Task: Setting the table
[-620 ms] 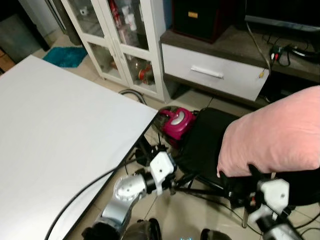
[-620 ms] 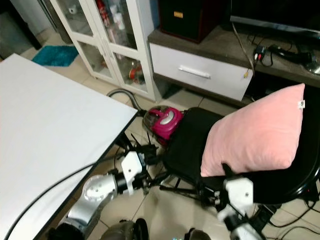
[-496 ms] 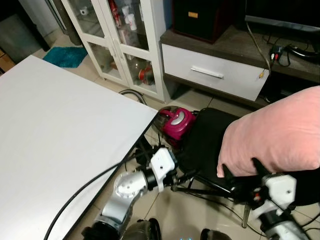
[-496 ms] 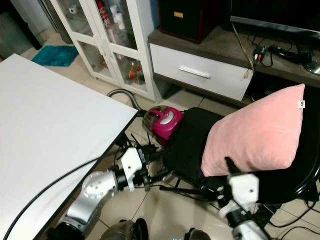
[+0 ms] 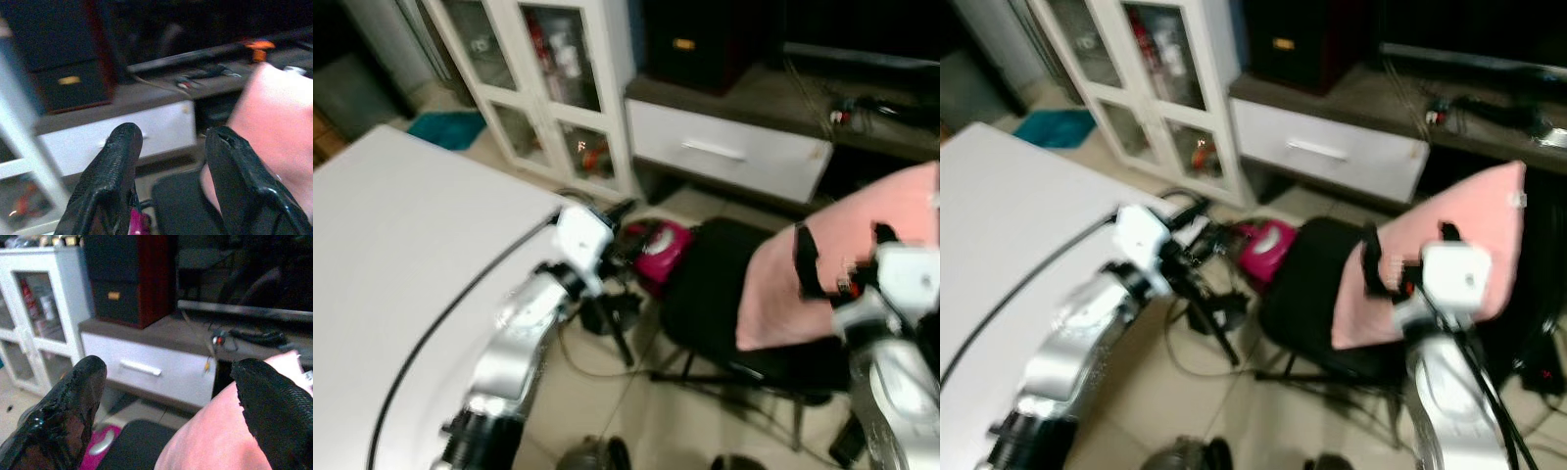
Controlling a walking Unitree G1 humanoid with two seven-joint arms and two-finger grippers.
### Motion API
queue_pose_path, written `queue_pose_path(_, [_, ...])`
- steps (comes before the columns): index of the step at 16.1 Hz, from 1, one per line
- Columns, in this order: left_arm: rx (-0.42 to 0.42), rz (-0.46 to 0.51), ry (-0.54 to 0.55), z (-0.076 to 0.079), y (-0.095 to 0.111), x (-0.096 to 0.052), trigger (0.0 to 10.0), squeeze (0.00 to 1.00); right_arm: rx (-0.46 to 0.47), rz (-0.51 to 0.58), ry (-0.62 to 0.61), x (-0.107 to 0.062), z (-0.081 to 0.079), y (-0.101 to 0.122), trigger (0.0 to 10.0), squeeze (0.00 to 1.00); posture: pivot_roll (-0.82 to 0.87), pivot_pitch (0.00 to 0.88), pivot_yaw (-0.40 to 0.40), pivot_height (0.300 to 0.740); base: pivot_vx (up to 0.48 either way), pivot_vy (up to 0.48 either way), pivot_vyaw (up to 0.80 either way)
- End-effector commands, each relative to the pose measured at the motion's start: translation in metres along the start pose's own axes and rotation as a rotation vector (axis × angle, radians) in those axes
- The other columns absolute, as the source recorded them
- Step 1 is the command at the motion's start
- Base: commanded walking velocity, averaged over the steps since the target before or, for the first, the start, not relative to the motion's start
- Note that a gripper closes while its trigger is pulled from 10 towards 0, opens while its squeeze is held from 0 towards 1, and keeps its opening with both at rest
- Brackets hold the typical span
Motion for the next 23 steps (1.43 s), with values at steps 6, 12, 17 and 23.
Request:
queue_pose_path(6, [0.068, -0.092, 0.378, -0.04, 0.001, -0.032, 10.0, 0.0, 0.154, -0.075, 0.15, 0.016, -0.035, -0.009, 10.0, 0.0, 0.01, 0.0, 0.064, 0.74, 0.0, 0.0, 0.0])
queue_pose_path(12, [0.107, -0.124, 0.45, -0.055, 0.004, -0.031, 10.0, 0.0, 0.085, -0.155, 0.213, -0.01, -0.038, -0.029, 10.0, 0.0, -0.02, 0.0, 0.142, 0.74, 0.0, 0.0, 0.53])
queue_pose_path(17, [0.069, -0.142, 0.467, -0.043, -0.001, -0.026, 10.0, 0.0, 0.062, 0.054, 0.294, 0.011, -0.047, 0.019, 10.0, 0.0, 0.0, 0.0, 0.088, 0.74, 0.0, 0.0, 0.8])
queue_pose_path(23, [0.11, -0.172, 0.541, -0.048, -0.008, -0.039, 10.0, 0.0, 0.104, -0.113, 0.261, 0.007, -0.047, -0.016, 10.0, 0.0, 0.03, 0.0, 0.079, 0.74, 0.0, 0.0, 0.8])
Point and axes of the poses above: a point about 5 cm out from each wrist's last joint towards the gripper, its own x axis pointing out of the wrist towards the gripper, its own y axis along the axis of the wrist's last joint, z = x × y, the point moved 2 cm from there along x, pointing out of the wrist towards the gripper, and after that the axes turned 12 degrees about -x, right-handed, at the moved point
